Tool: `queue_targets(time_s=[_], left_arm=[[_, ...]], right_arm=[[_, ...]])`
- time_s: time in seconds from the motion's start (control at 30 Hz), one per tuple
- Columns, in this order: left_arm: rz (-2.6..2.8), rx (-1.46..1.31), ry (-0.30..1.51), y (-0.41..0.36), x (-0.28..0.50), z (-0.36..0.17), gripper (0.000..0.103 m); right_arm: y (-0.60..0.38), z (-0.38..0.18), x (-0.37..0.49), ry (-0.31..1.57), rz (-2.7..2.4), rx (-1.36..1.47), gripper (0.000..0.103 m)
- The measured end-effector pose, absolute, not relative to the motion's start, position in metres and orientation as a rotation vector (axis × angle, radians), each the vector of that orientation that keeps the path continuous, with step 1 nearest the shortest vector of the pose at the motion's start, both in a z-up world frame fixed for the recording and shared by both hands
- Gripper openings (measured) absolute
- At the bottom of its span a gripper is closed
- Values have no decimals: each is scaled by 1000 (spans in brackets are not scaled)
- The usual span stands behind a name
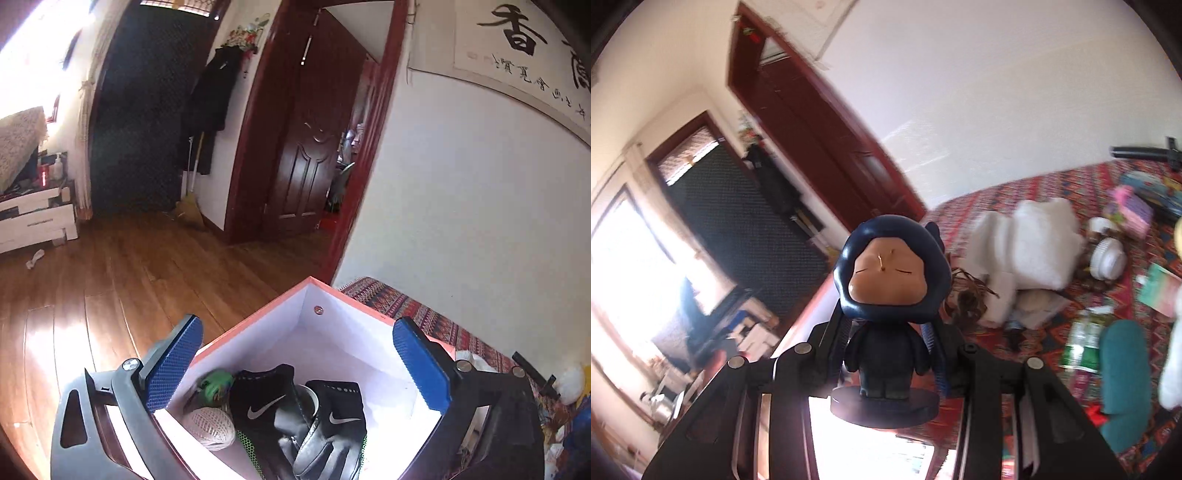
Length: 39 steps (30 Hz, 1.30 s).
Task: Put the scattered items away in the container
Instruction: 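Drop the tape measure into the box with the left gripper while the right drops the figurine in, then grasp the teal slipper with the right gripper while the left grasps the green snack bag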
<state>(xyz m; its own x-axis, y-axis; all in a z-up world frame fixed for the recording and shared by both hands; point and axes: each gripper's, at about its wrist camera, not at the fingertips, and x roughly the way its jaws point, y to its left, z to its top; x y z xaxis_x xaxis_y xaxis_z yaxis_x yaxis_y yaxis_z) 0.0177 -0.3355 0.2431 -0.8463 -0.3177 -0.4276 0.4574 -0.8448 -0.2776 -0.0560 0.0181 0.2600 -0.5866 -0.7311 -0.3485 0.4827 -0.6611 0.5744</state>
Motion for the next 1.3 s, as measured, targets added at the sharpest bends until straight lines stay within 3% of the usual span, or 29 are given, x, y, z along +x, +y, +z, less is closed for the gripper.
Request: queue_targets(time_s=[0.27,0.33,0.37,0.4,0.63,0.8,1.07,1.3], left_arm=[[-2533,502,708,-378,32,232,103],[-2511,481,742,-387,38,232,103],[-2501,472,757,-392,41,231,103],[-2492,466,769,-395,43,230,103],[-2500,481,793,-409,40,227,103],[-2569,493,731,-386,33,235,103],[-2691,568,579,-321,9,241,103],[-2879,761,361,-222,-24,233,103]], right_arm=[[-102,322,-50,-357,-2078,612,37],[-135,331,-55,-301,-2042,618,46],[-147,334,-56,-276,-2040,626,63],[-154,337,-56,-266,-2051,613,73],[-132,347,-40,-224,-2137,497,73],[-54,314,-53,-317,-2286,586,73],[96,238,-69,-676,-2489,770,73],[148,200,-83,-819,-2584,961,72]])
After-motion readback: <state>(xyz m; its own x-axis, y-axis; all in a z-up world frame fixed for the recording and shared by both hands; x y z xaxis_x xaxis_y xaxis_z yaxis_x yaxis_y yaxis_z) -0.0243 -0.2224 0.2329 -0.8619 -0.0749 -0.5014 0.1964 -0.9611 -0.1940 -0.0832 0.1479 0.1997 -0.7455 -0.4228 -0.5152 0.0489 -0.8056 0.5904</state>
